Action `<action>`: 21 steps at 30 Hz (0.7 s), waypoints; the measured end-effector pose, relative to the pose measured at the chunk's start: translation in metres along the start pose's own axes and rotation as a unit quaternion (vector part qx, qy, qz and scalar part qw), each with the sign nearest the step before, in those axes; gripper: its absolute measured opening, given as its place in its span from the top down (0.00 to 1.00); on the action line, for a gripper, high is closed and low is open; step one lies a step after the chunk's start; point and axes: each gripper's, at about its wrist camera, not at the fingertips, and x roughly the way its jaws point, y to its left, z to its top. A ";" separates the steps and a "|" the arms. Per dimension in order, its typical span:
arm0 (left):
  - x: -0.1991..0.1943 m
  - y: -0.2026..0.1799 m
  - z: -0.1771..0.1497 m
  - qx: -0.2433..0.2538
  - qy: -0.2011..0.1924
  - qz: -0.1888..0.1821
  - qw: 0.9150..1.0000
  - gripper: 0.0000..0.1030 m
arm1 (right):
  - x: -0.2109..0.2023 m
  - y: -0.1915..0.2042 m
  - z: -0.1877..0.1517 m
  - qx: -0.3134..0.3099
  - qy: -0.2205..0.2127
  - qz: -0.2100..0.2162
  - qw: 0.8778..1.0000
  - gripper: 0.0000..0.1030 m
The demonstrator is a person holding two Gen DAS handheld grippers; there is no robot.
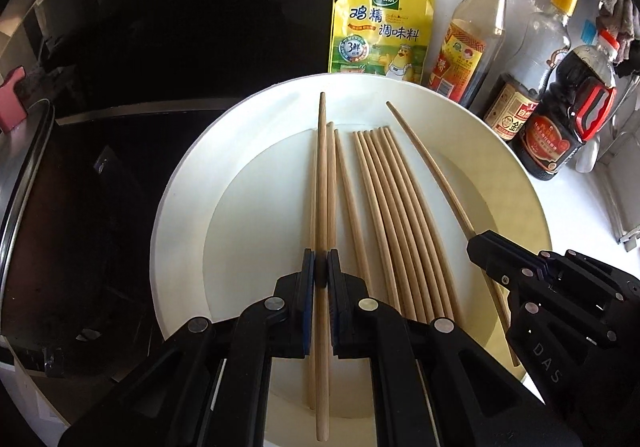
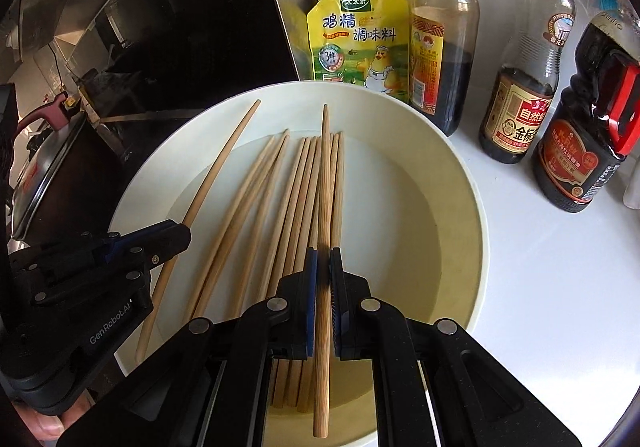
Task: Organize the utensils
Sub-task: 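Carry the right tool's chopstick into the white bowl and open it while the left tool does the same, then lift both open tools slightly away from the bowl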
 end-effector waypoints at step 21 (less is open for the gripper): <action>-0.042 0.007 -0.004 -0.042 -0.030 0.023 0.998 0.20 | -0.038 -0.017 -0.010 0.006 -0.024 -0.011 1.000 0.74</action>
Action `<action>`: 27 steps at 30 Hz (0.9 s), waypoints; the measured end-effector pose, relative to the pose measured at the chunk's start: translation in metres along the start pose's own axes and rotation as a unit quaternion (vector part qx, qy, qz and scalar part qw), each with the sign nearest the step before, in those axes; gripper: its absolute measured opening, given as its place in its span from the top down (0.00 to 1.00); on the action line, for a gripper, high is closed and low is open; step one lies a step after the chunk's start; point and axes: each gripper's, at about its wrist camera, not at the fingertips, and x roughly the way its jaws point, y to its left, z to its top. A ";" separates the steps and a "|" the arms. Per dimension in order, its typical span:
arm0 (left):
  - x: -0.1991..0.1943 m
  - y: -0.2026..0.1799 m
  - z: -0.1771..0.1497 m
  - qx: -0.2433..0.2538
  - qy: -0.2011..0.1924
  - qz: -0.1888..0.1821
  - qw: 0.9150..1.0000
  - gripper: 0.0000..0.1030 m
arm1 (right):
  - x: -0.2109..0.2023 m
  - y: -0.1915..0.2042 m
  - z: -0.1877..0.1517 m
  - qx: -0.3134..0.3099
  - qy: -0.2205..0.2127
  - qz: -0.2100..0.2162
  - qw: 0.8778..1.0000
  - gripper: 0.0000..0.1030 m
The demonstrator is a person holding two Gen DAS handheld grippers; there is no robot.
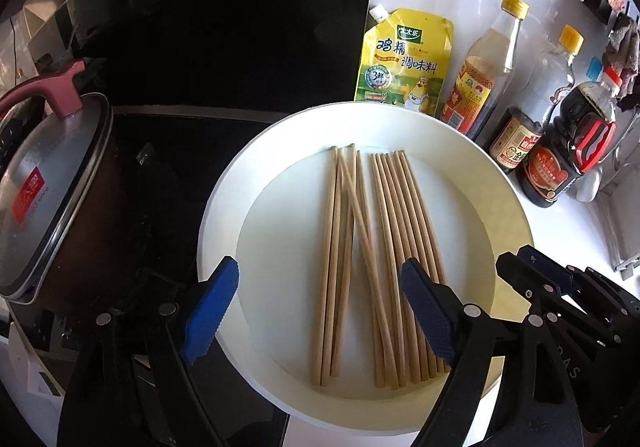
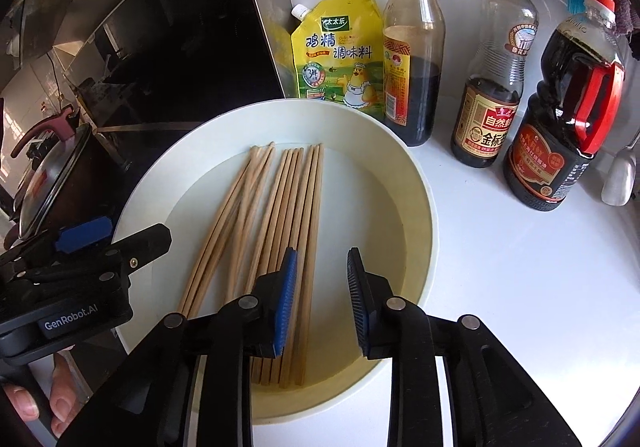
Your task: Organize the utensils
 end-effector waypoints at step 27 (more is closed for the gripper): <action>-0.051 -0.025 -0.019 -0.017 -0.023 0.019 0.999 0.09 | -0.059 -0.010 -0.020 -0.021 -0.023 -0.004 1.000 0.55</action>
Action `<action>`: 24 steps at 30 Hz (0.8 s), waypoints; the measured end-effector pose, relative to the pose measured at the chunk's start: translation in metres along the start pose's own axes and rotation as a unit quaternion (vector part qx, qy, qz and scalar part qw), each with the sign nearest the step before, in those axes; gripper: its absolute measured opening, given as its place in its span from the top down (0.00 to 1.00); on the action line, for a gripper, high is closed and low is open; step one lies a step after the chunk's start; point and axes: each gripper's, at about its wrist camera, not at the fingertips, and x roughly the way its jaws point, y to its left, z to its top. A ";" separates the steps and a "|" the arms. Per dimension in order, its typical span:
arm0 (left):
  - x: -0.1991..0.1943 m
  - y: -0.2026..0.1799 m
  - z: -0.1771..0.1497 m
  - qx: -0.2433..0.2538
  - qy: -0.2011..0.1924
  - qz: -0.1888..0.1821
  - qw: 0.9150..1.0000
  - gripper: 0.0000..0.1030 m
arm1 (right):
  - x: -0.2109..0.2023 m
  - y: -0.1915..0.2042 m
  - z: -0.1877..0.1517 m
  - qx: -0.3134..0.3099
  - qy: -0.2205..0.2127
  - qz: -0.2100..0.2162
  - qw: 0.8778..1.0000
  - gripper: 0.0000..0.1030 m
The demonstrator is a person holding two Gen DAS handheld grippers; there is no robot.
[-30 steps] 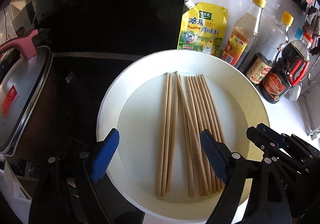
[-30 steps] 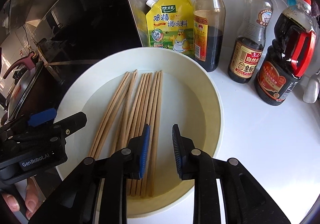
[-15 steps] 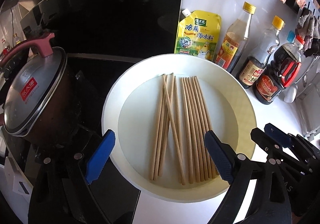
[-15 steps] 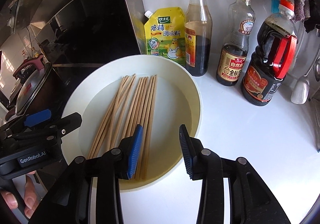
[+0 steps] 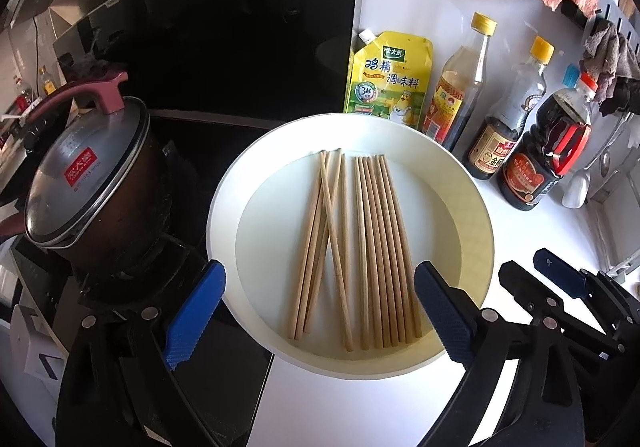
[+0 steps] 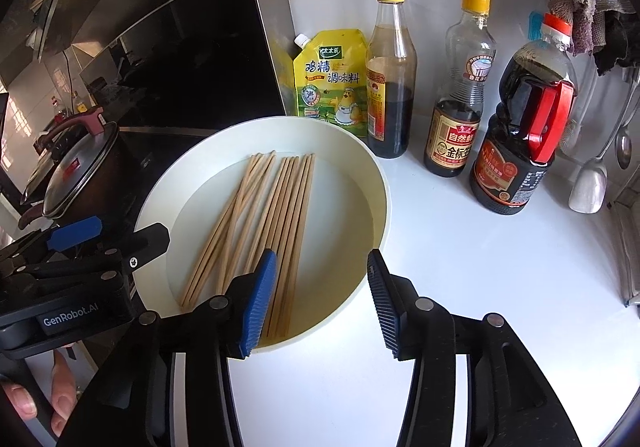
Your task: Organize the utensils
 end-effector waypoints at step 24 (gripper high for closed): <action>-0.020 0.000 -0.006 -0.007 -0.007 0.025 1.000 0.08 | -0.013 -0.001 -0.005 -0.008 -0.005 0.003 1.000 0.52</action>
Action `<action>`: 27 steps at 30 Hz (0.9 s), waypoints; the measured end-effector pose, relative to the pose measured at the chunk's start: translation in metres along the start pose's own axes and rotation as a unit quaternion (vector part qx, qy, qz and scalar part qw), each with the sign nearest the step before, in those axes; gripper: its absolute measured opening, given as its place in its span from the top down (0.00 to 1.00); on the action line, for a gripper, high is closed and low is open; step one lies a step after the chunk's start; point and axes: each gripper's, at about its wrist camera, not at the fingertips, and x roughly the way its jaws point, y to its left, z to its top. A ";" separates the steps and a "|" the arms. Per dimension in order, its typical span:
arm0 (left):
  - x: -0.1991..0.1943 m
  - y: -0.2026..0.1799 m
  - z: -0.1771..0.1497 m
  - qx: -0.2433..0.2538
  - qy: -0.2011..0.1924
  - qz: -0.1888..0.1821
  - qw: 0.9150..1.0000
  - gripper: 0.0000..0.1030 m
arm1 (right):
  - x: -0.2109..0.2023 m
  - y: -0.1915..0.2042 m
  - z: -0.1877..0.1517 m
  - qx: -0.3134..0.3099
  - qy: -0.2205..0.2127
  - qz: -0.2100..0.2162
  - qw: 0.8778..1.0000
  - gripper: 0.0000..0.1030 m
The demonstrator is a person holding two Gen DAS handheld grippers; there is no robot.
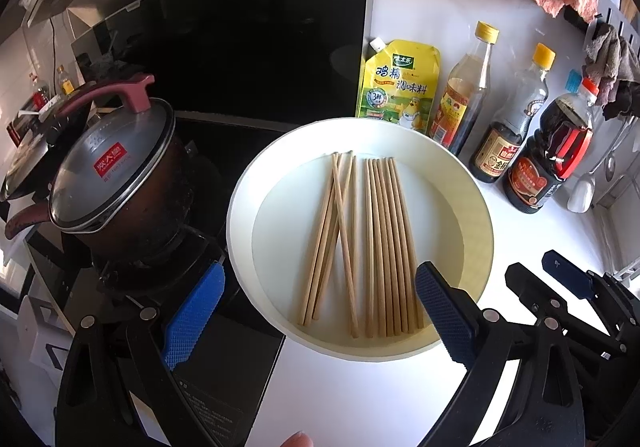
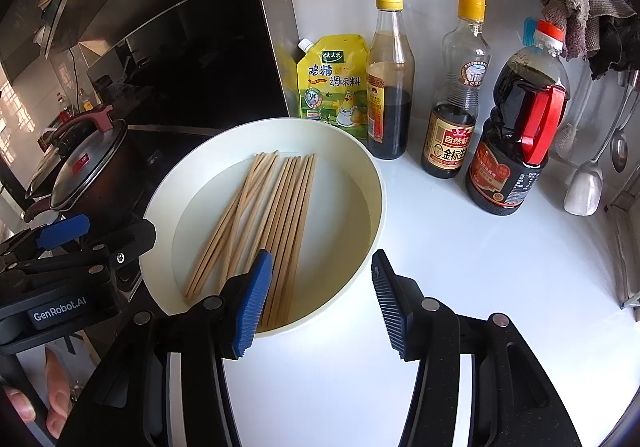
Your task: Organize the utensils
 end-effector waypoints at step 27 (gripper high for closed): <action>-0.009 0.005 -0.006 -0.002 -0.006 -0.006 1.000 0.08 | -0.006 0.011 -0.004 -0.009 -0.002 0.009 1.000 0.51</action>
